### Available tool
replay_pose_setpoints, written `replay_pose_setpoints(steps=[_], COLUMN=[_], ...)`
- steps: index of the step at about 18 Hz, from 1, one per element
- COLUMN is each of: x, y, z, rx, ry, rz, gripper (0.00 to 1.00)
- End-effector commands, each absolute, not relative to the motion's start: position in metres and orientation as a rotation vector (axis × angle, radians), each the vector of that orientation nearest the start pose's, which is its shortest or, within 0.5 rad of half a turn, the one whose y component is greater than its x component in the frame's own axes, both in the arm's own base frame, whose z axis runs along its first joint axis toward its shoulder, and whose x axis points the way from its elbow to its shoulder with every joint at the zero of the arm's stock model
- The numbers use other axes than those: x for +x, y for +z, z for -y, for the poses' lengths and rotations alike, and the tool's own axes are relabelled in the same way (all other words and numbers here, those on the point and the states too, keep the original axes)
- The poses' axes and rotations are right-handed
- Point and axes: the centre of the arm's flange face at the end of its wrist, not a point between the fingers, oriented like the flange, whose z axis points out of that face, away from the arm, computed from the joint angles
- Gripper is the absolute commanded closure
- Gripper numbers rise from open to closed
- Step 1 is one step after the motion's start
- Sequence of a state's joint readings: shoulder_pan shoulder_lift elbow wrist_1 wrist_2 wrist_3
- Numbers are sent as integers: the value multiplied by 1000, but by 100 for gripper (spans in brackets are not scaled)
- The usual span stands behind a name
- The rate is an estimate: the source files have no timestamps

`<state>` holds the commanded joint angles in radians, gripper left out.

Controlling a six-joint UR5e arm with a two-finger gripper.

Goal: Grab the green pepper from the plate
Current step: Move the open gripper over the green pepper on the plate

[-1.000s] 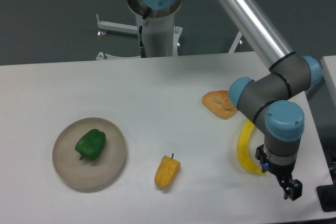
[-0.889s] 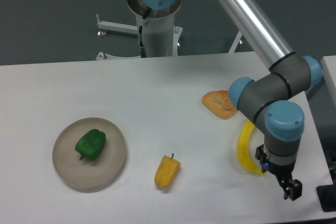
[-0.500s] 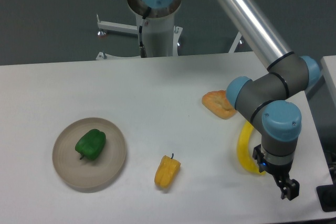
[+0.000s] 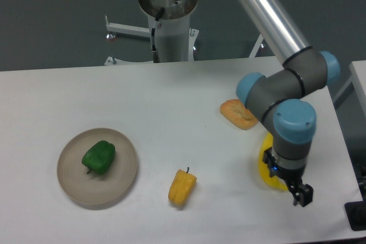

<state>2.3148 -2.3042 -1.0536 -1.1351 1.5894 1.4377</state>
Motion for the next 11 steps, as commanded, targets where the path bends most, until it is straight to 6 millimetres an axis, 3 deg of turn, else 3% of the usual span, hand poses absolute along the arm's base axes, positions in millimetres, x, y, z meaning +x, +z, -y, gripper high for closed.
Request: replay_pose_setpoints(steps=[5, 8, 11], x=[-376, -337, -291], y=[349, 353, 365], z=[-650, -634, -632], rx=[-2860, -2878, -2883], ry=[209, 110, 70], rz=[-797, -615, -524], gripper=[0, 0, 0])
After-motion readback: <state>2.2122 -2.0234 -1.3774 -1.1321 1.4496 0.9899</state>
